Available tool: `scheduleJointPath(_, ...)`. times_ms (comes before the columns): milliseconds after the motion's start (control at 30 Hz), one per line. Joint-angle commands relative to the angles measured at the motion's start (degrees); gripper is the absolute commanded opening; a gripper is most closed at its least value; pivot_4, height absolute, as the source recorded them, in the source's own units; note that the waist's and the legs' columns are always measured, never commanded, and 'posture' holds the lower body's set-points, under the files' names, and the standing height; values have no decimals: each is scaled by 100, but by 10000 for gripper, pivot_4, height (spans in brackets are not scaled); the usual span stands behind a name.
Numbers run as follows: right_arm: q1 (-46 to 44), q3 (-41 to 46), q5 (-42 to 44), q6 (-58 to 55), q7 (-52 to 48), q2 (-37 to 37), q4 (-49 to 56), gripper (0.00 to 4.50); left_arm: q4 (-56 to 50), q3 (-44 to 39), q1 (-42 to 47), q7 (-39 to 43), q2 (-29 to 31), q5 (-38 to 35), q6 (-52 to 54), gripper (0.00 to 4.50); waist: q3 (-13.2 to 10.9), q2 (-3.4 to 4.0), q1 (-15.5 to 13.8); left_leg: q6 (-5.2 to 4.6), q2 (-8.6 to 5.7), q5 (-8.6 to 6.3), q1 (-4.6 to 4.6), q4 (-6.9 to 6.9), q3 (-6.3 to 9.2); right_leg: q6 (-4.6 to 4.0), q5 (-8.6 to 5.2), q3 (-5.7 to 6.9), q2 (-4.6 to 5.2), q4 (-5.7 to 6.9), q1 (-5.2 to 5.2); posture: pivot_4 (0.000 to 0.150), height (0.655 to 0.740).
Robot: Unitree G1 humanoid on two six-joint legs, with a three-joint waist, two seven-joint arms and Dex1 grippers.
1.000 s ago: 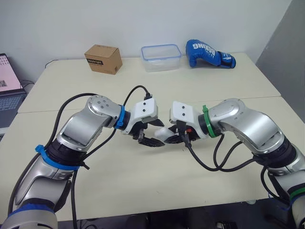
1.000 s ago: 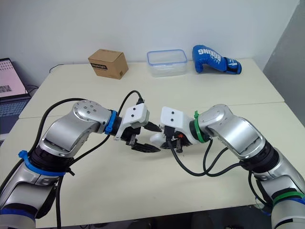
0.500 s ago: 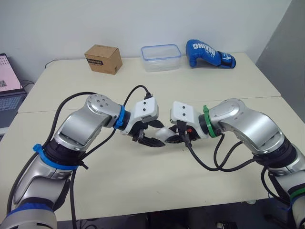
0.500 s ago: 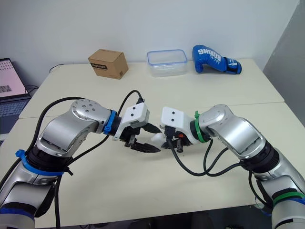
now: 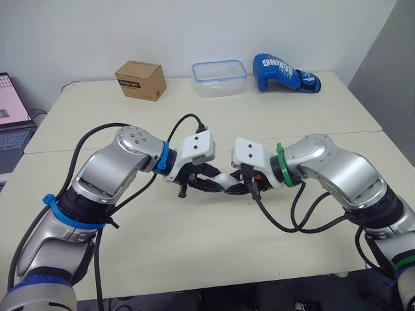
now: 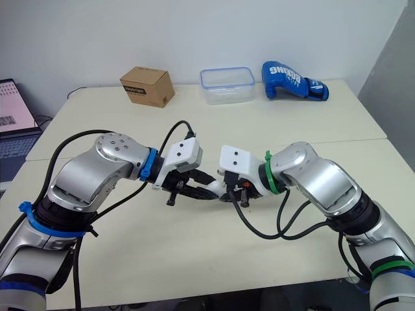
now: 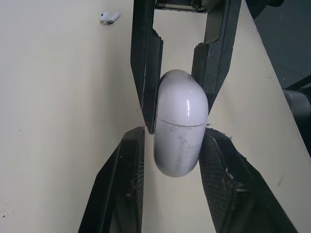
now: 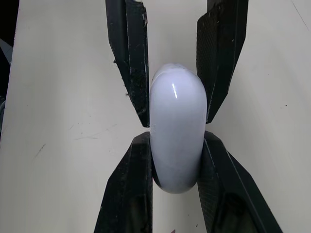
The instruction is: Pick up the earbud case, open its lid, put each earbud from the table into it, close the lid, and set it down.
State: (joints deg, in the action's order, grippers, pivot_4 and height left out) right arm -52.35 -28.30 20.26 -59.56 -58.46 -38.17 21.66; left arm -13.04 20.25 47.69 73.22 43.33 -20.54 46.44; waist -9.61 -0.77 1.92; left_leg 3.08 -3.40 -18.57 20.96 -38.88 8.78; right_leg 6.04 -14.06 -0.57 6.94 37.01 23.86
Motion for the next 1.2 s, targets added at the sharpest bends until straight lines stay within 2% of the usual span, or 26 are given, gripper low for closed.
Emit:
scheduleJointPath(33,-69,113,11,-14,56,24,114,8122,-117,-178,145,11,-2,-155,101,7706,0,0,1,0,0,0,0,0,0,0,0,-1,0,0,0,1500,7307)
scheduleJointPath(233,-68,195,138,-154,17,48,159,8122,-145,-133,84,-24,44,-44,49,7710,0,0,1,0,0,0,0,0,0,0,0,0,0,0,0,1500,7307)
scheduleJointPath(267,-77,230,191,-188,-13,54,172,13713,-147,-137,64,-67,40,-19,47,7710,0,0,1,0,0,0,0,0,1,0,0,0,0,1,0,1500,7307)
scheduleJointPath(400,-66,245,159,-80,12,-19,183,26957,-143,-279,-114,-289,33,-5,-7,7710,0,0,0,0,0,0,0,0,1,0,0,0,0,1,0,1500,7307)
scheduleJointPath(533,42,429,203,80,-50,-153,168,26957,-117,-631,-478,-566,-53,-85,-269,7710,0,0,-2,0,0,0,1,0,1,0,0,-1,0,0,4,1500,7307)
scheduleJointPath(700,409,1014,401,345,-86,-285,131,26957,44,-1425,-1091,-794,-424,-535,-743,7710,0,0,-10,0,0,0,4,-2,-2,-1,1,-3,3,-1,6,1500,7307)
scheduleJointPath(800,780,1519,589,571,-13,-247,79,26957,201,-1792,-1428,-907,-696,-706,-1121,7710,1,-1,-16,0,0,0,4,-3,-3,-2,1,-3,4,0,6,1500,7307)
scheduleJointPath(933,1290,2289,1062,705,252,157,93,26957,561,-1986,-1674,-1023,-1035,-767,-1569,7710,1,-2,-23,0,-1,0,3,-3,-7,-4,3,-5,6,0,5,1500,7307)
scheduleJointPath(1200,1718,2590,1217,833,699,516,61,26957,1312,-2015,-1914,-311,-1370,-979,-2500,7710,2,-1,-21,1,-2,0,2,-3,-13,-5,4,-11,6,1,9,1500,7307)
